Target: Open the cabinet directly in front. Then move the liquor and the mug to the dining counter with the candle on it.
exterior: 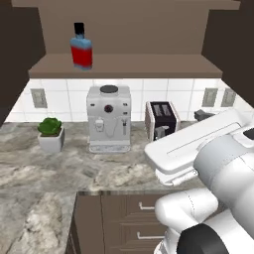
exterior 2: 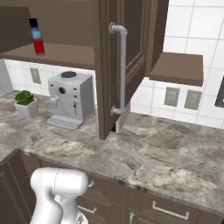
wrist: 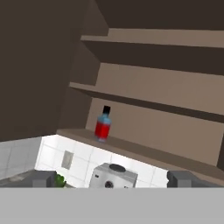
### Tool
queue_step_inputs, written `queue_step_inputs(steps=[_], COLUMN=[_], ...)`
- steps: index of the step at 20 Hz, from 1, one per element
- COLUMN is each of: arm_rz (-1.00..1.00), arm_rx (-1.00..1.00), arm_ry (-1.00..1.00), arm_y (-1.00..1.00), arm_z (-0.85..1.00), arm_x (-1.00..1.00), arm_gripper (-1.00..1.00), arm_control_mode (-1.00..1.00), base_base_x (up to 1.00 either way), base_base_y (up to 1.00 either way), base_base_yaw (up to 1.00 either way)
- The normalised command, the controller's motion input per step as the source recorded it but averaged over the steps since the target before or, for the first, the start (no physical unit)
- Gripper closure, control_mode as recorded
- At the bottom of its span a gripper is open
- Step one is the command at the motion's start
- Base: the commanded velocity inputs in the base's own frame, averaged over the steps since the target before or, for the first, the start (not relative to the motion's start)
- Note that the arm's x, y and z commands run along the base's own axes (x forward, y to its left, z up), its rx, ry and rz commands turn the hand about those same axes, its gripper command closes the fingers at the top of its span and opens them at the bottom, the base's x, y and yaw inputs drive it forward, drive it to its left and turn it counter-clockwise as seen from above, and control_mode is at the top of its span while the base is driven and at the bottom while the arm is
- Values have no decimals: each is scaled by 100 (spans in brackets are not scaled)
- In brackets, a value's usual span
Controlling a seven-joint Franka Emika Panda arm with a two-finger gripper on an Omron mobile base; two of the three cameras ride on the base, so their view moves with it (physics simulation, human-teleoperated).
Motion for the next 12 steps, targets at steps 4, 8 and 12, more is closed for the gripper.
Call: queue_step_inputs(steps=[4, 8, 12], arm_rz=[0, 0, 0], arm_rx=[0, 0, 0], arm_ry=[0, 0, 0], arm_y=[0, 0, 0], arm_z=[0, 0, 0], arm_x=[0, 0, 0], arm_gripper=[-100, -100, -100], arm_control_mode=[100, 100, 100], base_base_x=[0, 0, 0], base_base_y=[83, 12, 11], base_base_yaw=[-54, -14, 0])
